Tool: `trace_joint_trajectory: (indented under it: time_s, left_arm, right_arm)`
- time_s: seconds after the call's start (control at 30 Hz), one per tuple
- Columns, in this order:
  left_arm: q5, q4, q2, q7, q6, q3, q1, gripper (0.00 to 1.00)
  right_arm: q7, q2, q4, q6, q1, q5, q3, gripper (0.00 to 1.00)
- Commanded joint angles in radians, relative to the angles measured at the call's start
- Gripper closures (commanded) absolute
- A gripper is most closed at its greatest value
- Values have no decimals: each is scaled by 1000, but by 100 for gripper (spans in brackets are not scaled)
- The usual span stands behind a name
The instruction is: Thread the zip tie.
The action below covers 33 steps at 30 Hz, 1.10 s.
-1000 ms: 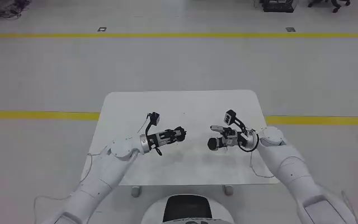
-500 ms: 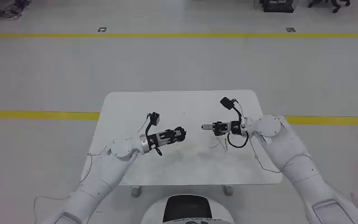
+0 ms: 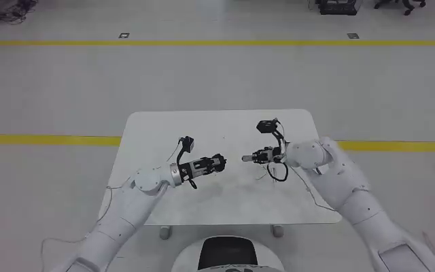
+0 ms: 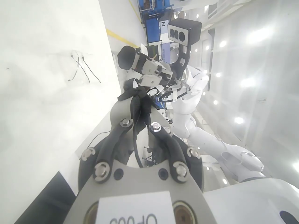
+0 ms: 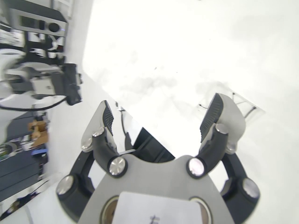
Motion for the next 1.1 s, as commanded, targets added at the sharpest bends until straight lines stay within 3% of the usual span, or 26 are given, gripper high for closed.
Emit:
trace_joint_trajectory:
  time_s: [0.0,0.23,0.57,0.63,0.83,1.07]
  left_arm:
    - [0,0,0,0,0,0,0,100]
    - [0,0,0,0,0,0,0,100]
    - [0,0,0,0,0,0,0,100]
    - [0,0,0,0,0,0,0,100]
    - [0,0,0,0,0,0,0,100]
    - [0,0,0,0,0,0,0,100]
  right_arm:
    - [0,-6,-13,68,3,-69,-33,0]
    - [7,-24,32,162,13,-133,-88,0]
    - [0,-25,37,151,12,-155,-98,0]
    - [-25,-28,27,190,4,-236,-124,0]
    - [43,-51,32,286,38,-366,-202,0]
    - [91,-69,53,300,63,-428,-243,0]
